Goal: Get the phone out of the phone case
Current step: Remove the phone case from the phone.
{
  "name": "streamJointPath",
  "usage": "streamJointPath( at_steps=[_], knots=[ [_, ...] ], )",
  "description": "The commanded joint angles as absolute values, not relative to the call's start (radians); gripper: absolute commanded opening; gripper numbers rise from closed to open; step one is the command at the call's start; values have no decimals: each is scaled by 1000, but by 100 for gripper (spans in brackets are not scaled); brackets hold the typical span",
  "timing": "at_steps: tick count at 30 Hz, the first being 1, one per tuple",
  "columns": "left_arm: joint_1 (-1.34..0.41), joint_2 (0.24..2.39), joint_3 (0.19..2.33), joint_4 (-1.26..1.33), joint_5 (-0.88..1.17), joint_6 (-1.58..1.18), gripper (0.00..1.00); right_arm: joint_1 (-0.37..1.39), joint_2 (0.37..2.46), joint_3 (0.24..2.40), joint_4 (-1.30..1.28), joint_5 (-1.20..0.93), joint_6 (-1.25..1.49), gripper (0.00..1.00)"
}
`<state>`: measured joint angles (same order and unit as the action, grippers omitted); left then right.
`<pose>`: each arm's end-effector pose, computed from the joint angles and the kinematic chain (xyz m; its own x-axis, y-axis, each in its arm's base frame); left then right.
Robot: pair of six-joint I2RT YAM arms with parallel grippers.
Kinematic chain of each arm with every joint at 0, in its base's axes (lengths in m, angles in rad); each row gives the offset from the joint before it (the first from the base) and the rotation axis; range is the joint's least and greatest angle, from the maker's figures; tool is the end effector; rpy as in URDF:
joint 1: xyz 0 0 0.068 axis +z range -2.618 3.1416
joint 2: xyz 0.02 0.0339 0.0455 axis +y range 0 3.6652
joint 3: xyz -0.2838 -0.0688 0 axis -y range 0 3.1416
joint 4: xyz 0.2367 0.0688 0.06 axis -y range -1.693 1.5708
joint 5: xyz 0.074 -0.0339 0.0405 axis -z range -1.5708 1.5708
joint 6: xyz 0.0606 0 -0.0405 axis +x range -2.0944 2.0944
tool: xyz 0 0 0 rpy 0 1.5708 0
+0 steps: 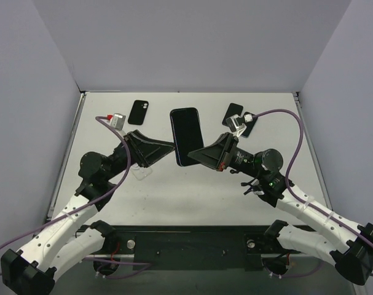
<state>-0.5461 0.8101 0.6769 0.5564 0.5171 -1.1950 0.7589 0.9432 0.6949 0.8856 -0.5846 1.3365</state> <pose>0.1403 -0.1203 0.3991 -0.6495 -0.5515 -0.5235 0.6335 -0.0117 -0.7736 0.1204 0.1603 0.4173 -0.7710 0.3867 -0.5060 -0.6279 -0.3286 0.7055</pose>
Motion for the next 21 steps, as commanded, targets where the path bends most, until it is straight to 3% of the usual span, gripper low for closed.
streamJointPath(
  at_steps=[1,6,19,20,21],
  knots=[
    [-552,830,678,623,571,-1200,68,756,933,733,1031,-591,1348,0],
    [-575,825,678,646,575,-1189,74,756,936,738,1006,-586,1330,0],
    [-597,847,670,658,572,-1178,75,756,954,739,1037,-595,1347,0],
    [-598,851,673,652,572,-1174,74,755,953,735,1037,-595,1348,0],
    [-598,853,681,634,574,-1164,63,756,950,733,1042,-594,1351,0]
  ],
)
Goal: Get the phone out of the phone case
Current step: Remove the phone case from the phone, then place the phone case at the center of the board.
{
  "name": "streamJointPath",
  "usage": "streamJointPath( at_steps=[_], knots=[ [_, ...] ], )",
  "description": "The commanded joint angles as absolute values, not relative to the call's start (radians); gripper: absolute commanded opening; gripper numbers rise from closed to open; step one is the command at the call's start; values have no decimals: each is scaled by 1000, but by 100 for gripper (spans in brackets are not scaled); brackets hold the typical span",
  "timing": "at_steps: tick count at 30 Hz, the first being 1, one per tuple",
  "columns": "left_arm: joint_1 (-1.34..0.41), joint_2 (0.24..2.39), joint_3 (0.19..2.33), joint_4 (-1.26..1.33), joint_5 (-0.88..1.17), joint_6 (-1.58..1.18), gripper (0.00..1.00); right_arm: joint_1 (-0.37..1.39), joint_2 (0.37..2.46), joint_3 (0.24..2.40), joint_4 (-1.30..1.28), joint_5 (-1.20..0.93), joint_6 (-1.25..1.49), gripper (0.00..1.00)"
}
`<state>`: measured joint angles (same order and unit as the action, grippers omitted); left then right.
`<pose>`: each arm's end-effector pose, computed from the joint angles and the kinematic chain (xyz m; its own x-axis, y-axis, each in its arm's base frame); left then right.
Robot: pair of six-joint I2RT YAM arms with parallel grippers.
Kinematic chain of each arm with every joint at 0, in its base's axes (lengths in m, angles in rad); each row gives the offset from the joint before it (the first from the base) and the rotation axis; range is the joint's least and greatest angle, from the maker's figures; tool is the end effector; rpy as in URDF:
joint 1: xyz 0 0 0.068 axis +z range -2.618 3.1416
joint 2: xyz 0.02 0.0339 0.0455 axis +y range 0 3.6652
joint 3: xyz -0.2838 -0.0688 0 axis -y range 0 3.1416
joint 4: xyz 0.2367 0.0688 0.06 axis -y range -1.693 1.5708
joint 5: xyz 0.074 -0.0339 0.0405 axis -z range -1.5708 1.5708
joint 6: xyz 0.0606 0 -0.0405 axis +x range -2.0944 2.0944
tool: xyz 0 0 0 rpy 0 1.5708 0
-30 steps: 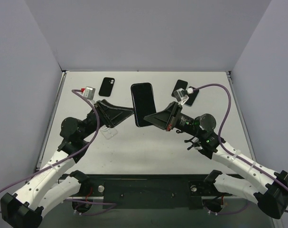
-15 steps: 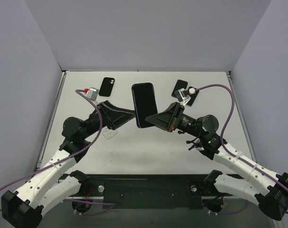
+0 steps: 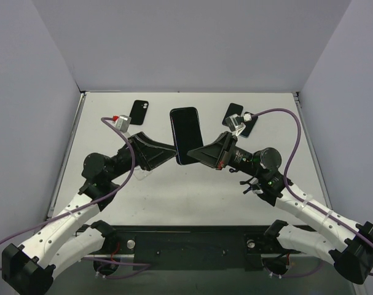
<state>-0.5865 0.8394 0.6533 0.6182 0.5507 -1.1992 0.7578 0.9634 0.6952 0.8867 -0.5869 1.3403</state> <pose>0.1392 -0.1306 0.3925 -0.6816 -0.5004 -0.5339 0.6399 -0.0537 -0.7665 0.1248 0.1643 0.4138 -0.7800 0.3779 -0.4987 -0.6156 -0.3207 0.7198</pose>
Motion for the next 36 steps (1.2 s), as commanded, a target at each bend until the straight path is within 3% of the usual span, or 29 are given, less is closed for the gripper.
streamJointPath(
  at_steps=[1,4,6,14,16,17,20,22,23,29,36],
  knots=[
    [-598,854,683,612,572,-1158,60,755,948,733,1046,-592,1353,0],
    [-598,853,692,572,571,-1124,40,756,945,732,1078,-595,1370,0],
    [-598,850,698,534,568,-1091,35,756,946,727,1119,-598,1403,0],
    [-597,854,761,368,500,-953,29,758,956,721,1166,-601,1440,0],
    [-598,876,779,373,485,-948,16,758,966,721,1160,-598,1436,0],
    [-598,885,799,351,476,-942,1,758,969,721,1135,-600,1427,0],
    [-595,911,873,107,266,-904,0,758,951,732,972,-575,1306,0],
    [-577,936,917,-219,69,-911,0,759,905,756,723,-514,1158,0],
    [-556,946,916,-251,43,-940,0,761,869,779,525,-485,1108,0],
    [-276,1077,784,-94,161,-994,0,663,750,772,50,-108,894,0],
    [-160,1373,831,-42,244,-971,0,220,801,667,34,-250,879,0]
  ],
)
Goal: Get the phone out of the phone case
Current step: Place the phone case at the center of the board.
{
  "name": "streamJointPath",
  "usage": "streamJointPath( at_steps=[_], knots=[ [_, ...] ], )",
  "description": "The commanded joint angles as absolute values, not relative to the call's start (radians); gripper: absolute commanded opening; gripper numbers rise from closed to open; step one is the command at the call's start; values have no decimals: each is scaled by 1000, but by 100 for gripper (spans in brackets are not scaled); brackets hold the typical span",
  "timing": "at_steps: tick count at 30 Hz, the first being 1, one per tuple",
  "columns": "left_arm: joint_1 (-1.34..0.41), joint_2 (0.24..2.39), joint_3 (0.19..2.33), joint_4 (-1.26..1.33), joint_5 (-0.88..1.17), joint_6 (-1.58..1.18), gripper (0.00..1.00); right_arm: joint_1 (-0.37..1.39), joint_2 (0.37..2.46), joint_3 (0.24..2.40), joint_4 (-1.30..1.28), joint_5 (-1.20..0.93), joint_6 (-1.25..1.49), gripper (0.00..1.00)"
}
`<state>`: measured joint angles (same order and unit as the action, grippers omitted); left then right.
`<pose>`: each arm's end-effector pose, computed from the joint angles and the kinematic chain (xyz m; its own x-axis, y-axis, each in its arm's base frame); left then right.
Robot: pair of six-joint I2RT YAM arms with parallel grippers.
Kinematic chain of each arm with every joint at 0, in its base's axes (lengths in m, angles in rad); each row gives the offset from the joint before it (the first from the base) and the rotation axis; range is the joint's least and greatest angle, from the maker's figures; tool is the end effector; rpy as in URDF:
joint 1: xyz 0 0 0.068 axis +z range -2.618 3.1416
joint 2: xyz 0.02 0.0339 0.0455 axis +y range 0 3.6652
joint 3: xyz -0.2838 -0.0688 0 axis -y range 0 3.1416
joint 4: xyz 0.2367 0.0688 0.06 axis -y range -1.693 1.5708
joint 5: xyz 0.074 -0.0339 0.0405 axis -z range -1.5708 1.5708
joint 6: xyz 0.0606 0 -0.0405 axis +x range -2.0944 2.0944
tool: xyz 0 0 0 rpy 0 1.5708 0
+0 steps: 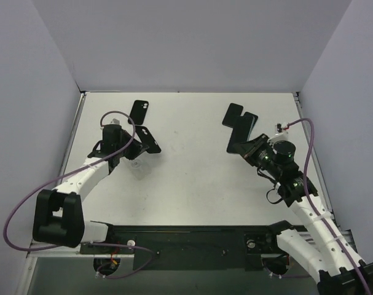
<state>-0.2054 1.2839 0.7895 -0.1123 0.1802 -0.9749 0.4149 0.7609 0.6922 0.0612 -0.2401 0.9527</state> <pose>0.2781 -0.0690 0.2500 -0.5987 -0.7070 -0.3765 -0.2685 0.6199 -0.7373 0.1659 0.0888 0.3518 -0.5004 0.6446 -0.5780 -0.3474 0.4620 0.8160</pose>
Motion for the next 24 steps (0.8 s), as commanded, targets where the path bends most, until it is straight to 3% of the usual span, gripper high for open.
streamJointPath(
  at_steps=[1,4,5,6,7,9,12,14,24],
  knots=[
    [-144,1388,825,-16,285,-985,0,189,811,660,35,-249,856,0],
    [-132,1451,854,2,250,-990,2,43,891,655,38,-223,824,0],
    [-126,1462,862,-47,227,-985,8,13,914,657,46,-219,822,0],
    [-121,1469,871,-84,216,-986,25,-35,970,655,81,-228,821,0],
    [-117,1463,868,-93,198,-989,35,-61,998,657,93,-242,825,0],
    [-114,1453,862,-124,192,-993,49,-123,1096,666,135,-270,827,0],
    [-112,1407,842,-144,178,-982,58,-195,1262,705,190,-304,802,0],
    [-110,1359,831,-163,167,-974,75,-210,1351,748,190,-316,769,1],
    [-110,1089,890,-331,228,-839,77,-227,1532,842,190,-360,724,7]
  ],
)
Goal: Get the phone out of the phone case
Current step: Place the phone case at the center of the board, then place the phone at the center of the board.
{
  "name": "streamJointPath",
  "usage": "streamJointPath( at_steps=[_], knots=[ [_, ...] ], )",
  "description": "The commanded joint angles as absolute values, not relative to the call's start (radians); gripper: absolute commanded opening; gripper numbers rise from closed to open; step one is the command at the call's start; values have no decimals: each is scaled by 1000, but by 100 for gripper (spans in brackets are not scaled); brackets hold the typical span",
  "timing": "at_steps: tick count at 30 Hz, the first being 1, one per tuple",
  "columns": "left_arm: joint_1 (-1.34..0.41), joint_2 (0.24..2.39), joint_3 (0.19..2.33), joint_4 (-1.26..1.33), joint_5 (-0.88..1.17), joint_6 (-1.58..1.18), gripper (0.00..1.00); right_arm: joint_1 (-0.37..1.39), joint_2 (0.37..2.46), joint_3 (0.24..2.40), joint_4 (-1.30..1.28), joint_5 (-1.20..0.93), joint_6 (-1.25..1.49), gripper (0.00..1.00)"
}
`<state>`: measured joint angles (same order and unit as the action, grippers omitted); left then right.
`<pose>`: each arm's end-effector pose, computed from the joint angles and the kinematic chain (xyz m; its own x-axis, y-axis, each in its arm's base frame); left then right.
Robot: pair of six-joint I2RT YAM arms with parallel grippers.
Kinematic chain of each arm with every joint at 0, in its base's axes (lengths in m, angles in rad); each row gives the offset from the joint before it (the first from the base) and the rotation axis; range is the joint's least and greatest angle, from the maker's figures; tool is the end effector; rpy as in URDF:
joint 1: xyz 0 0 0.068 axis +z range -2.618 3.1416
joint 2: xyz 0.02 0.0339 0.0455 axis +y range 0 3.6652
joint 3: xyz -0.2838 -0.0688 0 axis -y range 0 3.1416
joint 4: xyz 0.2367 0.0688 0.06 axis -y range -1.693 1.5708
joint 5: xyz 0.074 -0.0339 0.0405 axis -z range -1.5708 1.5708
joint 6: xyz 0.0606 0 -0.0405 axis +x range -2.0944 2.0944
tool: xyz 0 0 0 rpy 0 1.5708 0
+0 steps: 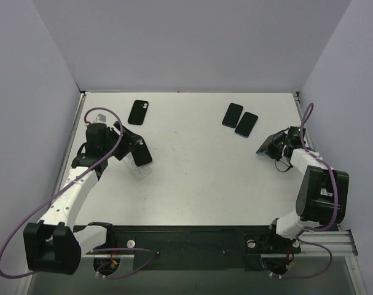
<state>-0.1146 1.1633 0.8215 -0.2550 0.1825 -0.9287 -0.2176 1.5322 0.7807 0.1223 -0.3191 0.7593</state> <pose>0.2582 -0.0408 0.2762 -0.5438 -0.7301 -0.4137 -0.2905 0.6263 -0.7235 0.3257 -0.0525 0.2019 -0.4462 0.7681 -0.4593 0.3646 0.6247 0.6905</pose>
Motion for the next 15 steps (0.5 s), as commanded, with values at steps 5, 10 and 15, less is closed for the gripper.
streamJointPath(
  at_steps=[5,10,15],
  knots=[
    [-112,991,897,-324,346,-808,74,-235,1574,839,208,-359,719,9],
    [-115,928,879,-284,431,-847,72,-241,1615,816,250,-362,739,10],
    [-124,913,871,-276,446,-856,71,-242,1629,804,273,-359,756,11]
  ],
)
